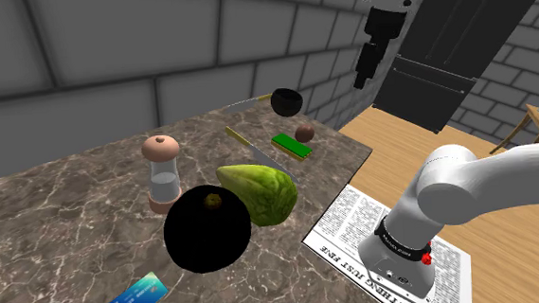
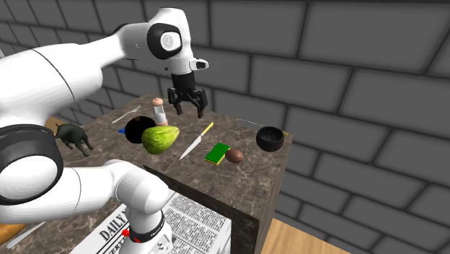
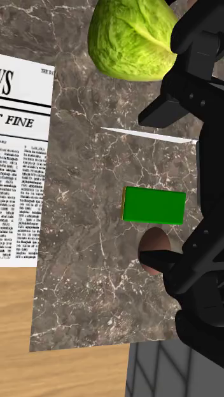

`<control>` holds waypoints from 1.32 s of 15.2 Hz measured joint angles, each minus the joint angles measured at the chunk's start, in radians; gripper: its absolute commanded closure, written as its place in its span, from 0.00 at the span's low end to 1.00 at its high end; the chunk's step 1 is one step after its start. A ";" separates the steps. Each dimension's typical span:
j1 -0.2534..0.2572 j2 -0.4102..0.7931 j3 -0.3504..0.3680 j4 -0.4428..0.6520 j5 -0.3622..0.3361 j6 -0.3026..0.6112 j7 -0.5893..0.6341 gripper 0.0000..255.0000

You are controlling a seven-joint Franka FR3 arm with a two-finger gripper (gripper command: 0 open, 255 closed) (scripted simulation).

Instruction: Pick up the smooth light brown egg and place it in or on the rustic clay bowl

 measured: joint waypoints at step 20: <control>0.288 0.276 -0.706 -0.128 -0.105 0.497 -1.072 0.00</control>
